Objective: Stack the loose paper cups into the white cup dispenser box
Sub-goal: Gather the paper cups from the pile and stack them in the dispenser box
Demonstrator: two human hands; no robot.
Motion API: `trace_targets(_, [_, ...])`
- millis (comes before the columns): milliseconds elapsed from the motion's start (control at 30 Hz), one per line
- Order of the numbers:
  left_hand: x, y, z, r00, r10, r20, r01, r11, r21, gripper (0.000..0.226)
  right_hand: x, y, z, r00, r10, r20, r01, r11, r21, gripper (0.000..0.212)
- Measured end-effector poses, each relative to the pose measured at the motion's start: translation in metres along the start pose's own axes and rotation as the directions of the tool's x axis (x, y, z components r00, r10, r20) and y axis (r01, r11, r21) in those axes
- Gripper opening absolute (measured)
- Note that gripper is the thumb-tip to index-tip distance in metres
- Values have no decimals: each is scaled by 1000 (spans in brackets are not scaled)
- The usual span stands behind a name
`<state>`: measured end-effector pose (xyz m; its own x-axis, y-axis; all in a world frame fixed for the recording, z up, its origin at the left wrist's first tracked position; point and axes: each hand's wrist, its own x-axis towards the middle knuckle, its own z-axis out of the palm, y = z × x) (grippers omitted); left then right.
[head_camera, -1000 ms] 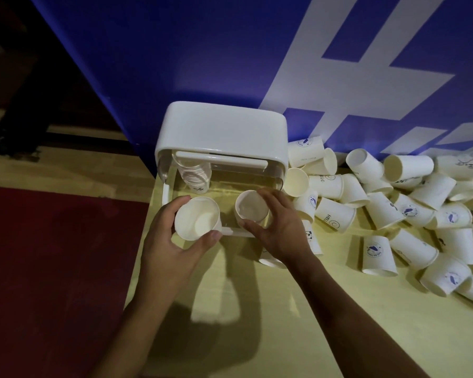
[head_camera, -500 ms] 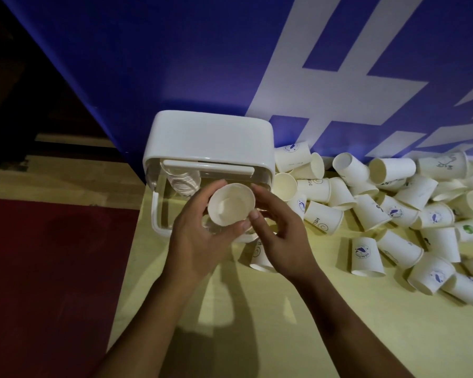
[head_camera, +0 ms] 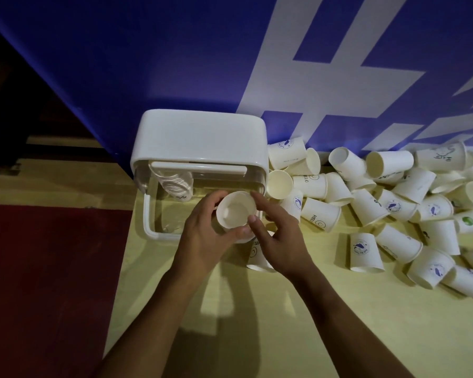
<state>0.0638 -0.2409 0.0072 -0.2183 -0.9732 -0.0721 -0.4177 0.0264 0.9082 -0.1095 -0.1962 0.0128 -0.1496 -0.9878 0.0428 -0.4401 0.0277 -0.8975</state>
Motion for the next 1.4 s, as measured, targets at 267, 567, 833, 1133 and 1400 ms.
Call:
trace_targets(267, [11,-22,10,1000,-18,-1,18,984,175,77,8,26,12,997,48,63,-35,979,-201,42])
trace_targets(567, [7,-16,11,991,-113,69,101,983,156,96,-1,28,1,990,119,73,-91,948,-306,50])
trace_targets(833, [-28,39,29,971,237,-31,-226,952,208,61,-44,38,-111,958,216,-188,-258,936,-239,30])
trace_targets(1133, [33,154,197,915,354,195,-380,917,121,59,-65,87,-294,822,315,-474,-419,899,-129,28])
trace_targets(1400, [99,228,393,878,363,312,-468,788,400,80,-90,167,-423,757,402,-516,-482,876,-25,25])
